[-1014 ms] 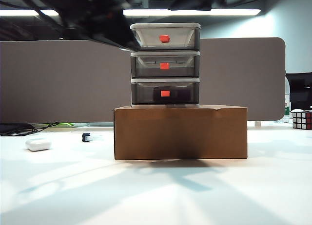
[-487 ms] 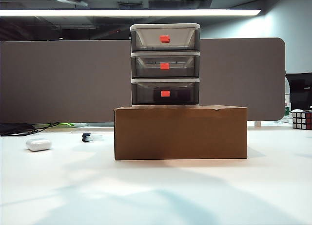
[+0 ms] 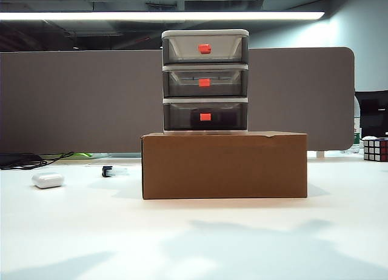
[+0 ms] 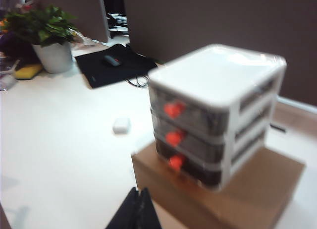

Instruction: Open the third layer of the drawer on the table, pick up a pack of napkins on the table and put it in, and finally close the drawer.

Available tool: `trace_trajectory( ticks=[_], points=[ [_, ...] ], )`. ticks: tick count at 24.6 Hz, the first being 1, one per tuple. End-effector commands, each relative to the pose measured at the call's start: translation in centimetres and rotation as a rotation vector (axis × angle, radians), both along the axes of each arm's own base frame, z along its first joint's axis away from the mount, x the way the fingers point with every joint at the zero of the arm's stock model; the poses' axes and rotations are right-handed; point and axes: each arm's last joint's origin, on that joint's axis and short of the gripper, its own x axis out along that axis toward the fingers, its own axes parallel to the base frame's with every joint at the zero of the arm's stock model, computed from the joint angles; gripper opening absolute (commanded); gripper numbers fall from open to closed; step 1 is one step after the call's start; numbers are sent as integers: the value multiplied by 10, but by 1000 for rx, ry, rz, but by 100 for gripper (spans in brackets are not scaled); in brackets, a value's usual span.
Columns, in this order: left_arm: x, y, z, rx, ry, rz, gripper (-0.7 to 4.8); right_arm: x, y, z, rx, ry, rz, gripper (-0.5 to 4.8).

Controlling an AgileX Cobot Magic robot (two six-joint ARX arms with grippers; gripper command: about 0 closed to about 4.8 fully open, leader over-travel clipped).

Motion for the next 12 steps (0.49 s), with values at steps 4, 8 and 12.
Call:
trace_trajectory(
  ticks=[4,8,12],
  points=[
    [3,-5,-22,-12,3,4,-6,-25,-11,-43,47,-19,-47,-6],
    [6,-11,-34,-44,-18,3,-6,-32,-15,-74,98,11,-118,-6],
    [7,-14,-42,-25,-20,4,-6,-36,-17,-94,121,8,-138,-6]
  ],
)
